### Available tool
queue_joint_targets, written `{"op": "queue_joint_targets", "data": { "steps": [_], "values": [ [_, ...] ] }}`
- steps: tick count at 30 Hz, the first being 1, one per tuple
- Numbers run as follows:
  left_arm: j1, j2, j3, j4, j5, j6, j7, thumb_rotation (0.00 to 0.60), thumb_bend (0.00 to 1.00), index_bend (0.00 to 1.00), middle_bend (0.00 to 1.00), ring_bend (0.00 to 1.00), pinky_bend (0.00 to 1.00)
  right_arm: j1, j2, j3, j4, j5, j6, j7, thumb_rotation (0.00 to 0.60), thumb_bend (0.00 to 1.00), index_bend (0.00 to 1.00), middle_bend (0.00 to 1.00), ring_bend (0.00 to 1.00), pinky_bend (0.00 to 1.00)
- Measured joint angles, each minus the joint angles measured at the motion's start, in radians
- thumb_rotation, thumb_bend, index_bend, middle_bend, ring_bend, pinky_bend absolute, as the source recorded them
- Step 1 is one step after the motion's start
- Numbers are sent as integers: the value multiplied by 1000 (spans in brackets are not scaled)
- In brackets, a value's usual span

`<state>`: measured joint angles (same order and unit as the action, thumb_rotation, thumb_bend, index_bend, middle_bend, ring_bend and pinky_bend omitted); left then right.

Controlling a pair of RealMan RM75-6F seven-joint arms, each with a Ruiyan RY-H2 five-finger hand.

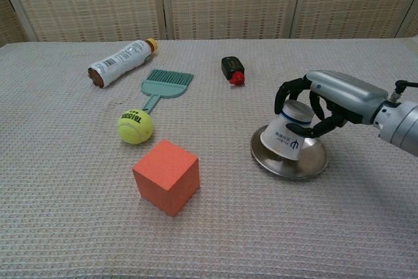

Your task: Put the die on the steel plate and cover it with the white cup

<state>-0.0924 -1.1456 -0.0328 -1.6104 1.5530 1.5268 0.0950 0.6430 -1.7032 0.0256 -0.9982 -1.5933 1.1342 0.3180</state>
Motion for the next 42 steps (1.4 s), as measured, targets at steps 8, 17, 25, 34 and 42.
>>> {"op": "queue_joint_targets", "data": {
  "steps": [8,17,25,34,42],
  "values": [
    [1,3,-1,1,-2,1,-11,600,399,422,529,535,645,22,-82,-12,133,-28,-5,2,600,330,546,507,510,660],
    [1,4,-1,2,1,3,-19,600,399,422,530,535,645,39,-188,-14,310,-64,63,-34,600,330,549,507,510,660],
    [1,3,-1,3,0,2,-13,600,399,422,530,535,646,36,-201,-18,309,-57,66,55,600,330,550,509,510,660],
    [0,1,-1,3,-1,-1,-7,600,399,422,530,535,645,33,-127,-20,146,-33,24,128,600,330,550,511,510,660],
    [0,1,-1,3,-2,-3,-8,600,399,422,530,535,645,32,-92,-16,88,-16,3,130,600,330,554,512,511,661]
  ]
}}
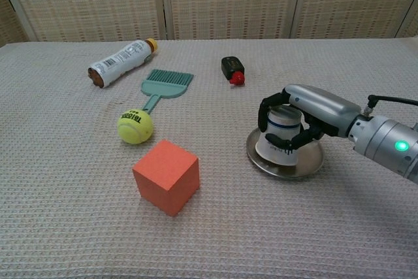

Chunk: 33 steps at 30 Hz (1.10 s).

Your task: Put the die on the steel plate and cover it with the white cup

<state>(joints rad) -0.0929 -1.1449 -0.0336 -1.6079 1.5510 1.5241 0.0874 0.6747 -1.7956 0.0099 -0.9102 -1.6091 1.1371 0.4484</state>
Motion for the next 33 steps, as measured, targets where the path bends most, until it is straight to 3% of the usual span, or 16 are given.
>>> {"op": "queue_joint_targets", "data": {
  "steps": [5,12,17,20,27,30,33],
  "values": [
    [0,1,-1,-1,-1,0,-5,600,399,422,530,535,645,0,2,-5,3,-4,-7,-32,600,330,556,512,511,661],
    [1,1,0,-2,1,2,-3,600,399,422,530,535,646,-5,-52,-13,201,-37,59,-188,600,330,557,512,511,661],
    [1,1,0,-2,0,2,-2,600,399,422,530,535,645,-10,-111,-20,307,-61,133,-205,600,330,557,513,511,661],
    [2,2,0,-2,2,5,-3,600,400,422,530,535,646,-13,-107,-26,281,-58,120,-140,600,330,557,513,511,661],
    [3,2,0,-2,2,6,-4,600,400,422,530,536,646,-10,-18,-50,53,-44,28,76,600,330,557,516,515,663],
    [2,2,0,-2,3,6,-2,600,399,422,530,535,646,-9,19,-56,0,-43,11,92,600,330,558,516,515,663],
    [2,2,0,-2,3,6,-2,600,399,421,530,536,646,-11,16,-53,18,-47,25,62,600,330,558,516,515,663]
  ]
}}
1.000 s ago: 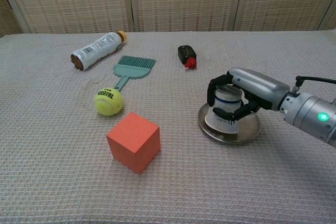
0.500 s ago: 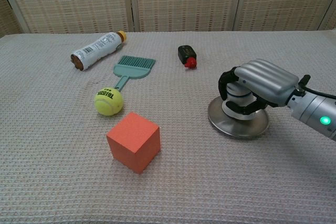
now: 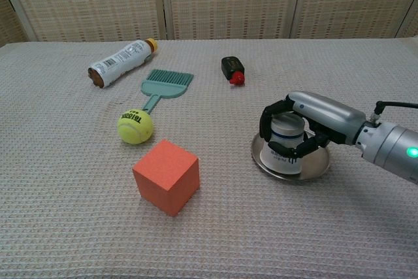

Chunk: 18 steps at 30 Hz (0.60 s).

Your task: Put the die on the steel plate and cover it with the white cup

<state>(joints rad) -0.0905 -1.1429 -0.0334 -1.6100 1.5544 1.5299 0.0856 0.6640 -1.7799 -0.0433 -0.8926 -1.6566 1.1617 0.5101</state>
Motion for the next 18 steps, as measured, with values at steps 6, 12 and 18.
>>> {"op": "queue_joint_targets", "data": {
  "steps": [6,12,18],
  "values": [
    [0,0,0,-1,0,0,1,600,399,422,530,535,646,-7,-52,11,157,-19,70,-126,600,330,558,516,515,663],
    [0,0,0,-1,-1,-1,3,600,399,421,530,535,646,-12,-130,21,344,-31,132,-192,600,330,558,517,515,662],
    [-1,1,0,-1,-1,-2,2,600,399,422,530,535,646,-18,-157,11,354,-36,141,-119,600,331,558,517,515,662]
  ]
}}
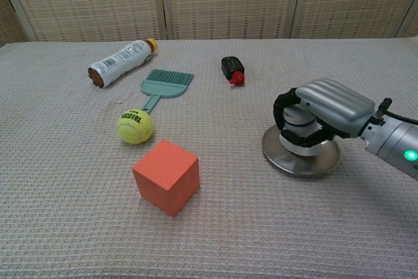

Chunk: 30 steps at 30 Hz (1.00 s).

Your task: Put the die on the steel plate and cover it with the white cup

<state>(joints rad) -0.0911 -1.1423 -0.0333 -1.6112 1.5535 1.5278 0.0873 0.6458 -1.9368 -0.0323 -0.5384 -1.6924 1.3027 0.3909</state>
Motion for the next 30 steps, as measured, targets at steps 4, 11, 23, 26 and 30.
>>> {"op": "queue_joint_targets", "data": {
  "steps": [4,11,23,26,30],
  "values": [
    [2,1,0,0,2,4,-3,600,399,422,530,535,645,-4,23,-11,-89,4,-24,84,600,330,558,519,515,663],
    [1,0,0,-1,2,2,0,600,399,421,530,535,645,-4,87,-11,-219,13,-50,81,600,330,558,521,517,663],
    [0,-2,0,-1,0,-1,6,600,400,422,530,536,645,-12,4,-3,55,-17,77,-85,600,330,558,521,517,663],
    [0,-2,0,-1,1,1,6,600,399,422,530,536,645,-16,13,-9,10,-13,54,-4,600,330,558,521,517,663],
    [1,-1,0,0,2,2,3,600,399,422,530,535,646,-16,54,-16,-135,0,5,99,600,330,558,521,517,663]
  ]
}}
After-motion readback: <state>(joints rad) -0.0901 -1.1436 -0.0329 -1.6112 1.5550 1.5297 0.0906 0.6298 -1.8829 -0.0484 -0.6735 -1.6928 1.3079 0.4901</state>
